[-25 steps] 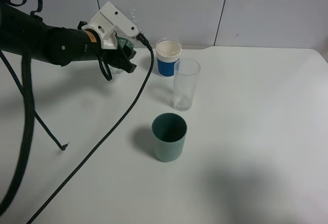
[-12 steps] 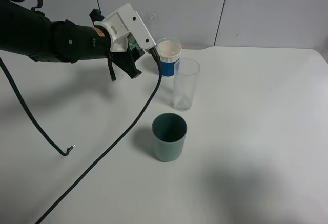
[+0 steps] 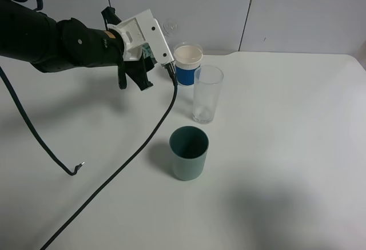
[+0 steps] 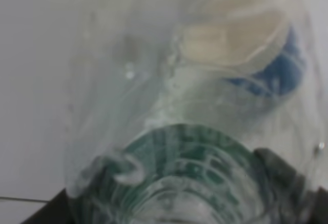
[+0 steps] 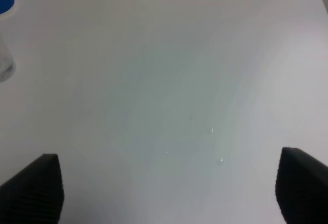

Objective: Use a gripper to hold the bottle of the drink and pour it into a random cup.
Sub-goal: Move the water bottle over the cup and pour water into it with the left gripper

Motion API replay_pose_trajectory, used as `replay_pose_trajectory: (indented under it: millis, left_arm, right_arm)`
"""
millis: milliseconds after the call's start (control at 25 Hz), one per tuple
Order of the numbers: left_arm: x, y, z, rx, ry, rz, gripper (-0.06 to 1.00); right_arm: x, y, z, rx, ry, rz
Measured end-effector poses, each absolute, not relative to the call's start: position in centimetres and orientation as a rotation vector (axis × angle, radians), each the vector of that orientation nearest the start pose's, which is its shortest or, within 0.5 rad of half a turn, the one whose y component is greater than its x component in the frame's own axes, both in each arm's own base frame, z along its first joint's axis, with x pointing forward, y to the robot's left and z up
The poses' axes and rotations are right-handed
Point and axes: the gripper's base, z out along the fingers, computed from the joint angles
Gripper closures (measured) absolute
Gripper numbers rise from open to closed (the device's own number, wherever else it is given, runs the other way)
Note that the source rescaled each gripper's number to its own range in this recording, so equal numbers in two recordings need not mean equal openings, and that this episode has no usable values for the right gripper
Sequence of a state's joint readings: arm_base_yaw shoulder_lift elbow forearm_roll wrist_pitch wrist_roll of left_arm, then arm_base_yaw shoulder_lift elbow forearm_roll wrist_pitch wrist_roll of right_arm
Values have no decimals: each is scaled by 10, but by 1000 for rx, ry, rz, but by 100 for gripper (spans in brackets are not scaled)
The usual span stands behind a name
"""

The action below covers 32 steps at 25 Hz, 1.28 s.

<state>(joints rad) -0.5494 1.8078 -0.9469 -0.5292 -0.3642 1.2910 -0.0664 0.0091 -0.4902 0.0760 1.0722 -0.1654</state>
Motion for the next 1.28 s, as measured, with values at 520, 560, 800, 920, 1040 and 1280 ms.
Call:
replay_pose_trajectory:
  millis: [520, 560, 800, 920, 1040, 1280]
  left_arm:
    - [330, -188, 192, 1157, 1645, 393, 94]
    - [329, -188, 192, 1168, 1638, 422, 94]
    - [324, -191, 192, 1234, 1622, 592, 94]
    - [322, -190, 192, 1244, 1627, 661, 94]
    - [320, -192, 193, 1229, 1633, 674, 94]
    - [315, -197, 195, 1195, 1641, 712, 94]
  right_arm:
    - [-3, 6, 274, -106, 2070, -51]
    - [-3, 6, 274, -106, 2070, -51]
    - [-3, 6, 274, -106, 2070, -51]
    - [-3, 6, 274, -106, 2070, -51]
    - [-3, 6, 274, -106, 2070, -51]
    - [-3, 6, 274, -106, 2070, -51]
